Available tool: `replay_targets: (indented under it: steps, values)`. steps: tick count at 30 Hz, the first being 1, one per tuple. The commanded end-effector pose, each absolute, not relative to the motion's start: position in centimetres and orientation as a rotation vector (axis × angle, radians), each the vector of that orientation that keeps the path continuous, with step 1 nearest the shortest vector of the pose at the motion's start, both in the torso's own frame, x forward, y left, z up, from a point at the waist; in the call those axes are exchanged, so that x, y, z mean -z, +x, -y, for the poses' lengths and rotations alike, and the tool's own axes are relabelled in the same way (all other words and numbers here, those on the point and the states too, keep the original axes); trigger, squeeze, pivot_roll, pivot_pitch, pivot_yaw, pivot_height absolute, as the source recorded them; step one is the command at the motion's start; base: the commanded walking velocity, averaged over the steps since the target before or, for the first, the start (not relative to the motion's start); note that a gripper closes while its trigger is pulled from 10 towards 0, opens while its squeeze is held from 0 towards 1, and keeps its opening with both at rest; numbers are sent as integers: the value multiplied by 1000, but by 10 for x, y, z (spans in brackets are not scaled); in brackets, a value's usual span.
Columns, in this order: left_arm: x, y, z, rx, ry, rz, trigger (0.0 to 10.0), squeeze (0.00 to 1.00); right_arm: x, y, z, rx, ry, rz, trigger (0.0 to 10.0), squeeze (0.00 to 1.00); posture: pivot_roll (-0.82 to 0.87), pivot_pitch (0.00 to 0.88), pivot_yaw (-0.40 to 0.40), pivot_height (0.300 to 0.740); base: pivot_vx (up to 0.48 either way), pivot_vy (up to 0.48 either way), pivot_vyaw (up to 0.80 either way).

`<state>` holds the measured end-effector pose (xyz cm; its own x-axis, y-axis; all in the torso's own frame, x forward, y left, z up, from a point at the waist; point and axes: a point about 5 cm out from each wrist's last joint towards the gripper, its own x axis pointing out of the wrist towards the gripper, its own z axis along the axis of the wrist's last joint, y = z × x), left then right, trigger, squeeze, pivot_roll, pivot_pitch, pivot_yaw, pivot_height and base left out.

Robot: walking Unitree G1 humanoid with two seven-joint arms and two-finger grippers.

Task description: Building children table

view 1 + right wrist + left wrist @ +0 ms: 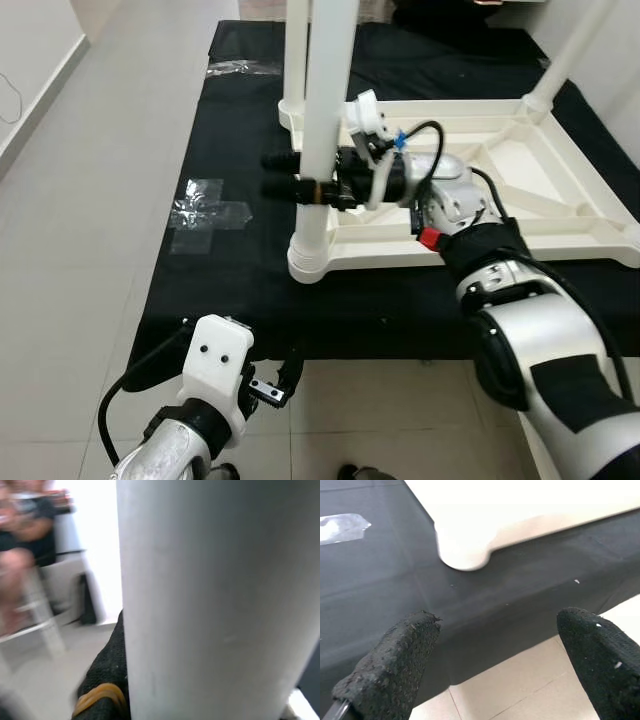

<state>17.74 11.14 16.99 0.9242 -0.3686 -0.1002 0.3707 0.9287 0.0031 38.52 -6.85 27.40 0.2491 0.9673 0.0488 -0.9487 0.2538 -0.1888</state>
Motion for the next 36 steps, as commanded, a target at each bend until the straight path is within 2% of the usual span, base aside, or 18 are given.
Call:
replay_targets:
  steps: [1, 10, 18, 22, 25, 28, 32, 36]
  values:
    - [-166, 177, -112, 371, 20, -113, 10000, 0, -213, 388, 86, -1148, -147, -70, 10000, 0, 137, 264, -84, 740, 0, 0, 0]
    - [-168, 185, -116, 356, 28, -89, 10000, 0, -210, 389, 94, -1003, -64, -33, 10000, 0, 130, 255, -79, 740, 0, 0, 0]
    - [-168, 190, -120, 350, 43, -78, 10000, 0, -207, 380, 85, -933, -12, 5, 10000, 0, 126, 248, -83, 740, 0, 0, 0]
    - [-169, 195, -122, 342, 50, -66, 10000, 0, -202, 363, 70, -1053, -49, 18, 10000, 0, 119, 250, -81, 740, 0, 0, 0]
    - [-169, 196, -123, 342, 53, -63, 10000, 0, -196, 362, 64, -1062, -89, -4, 10000, 0, 120, 252, -84, 740, 0, 0, 0]
    - [-168, 196, -122, 344, 53, -64, 10000, 0, -191, 364, 62, -1051, -104, -33, 10000, 0, 124, 252, -87, 740, 0, 0, 0]
    - [-168, 195, -122, 346, 54, -65, 10000, 0, -184, 360, 62, -1135, -151, -91, 10000, 0, 124, 252, -87, 740, 0, 0, 0]
    - [-168, 194, -123, 347, 57, -65, 10000, 0, -179, 354, 64, -1306, -201, -189, 10000, 0, 122, 262, -92, 740, 0, 0, 0]
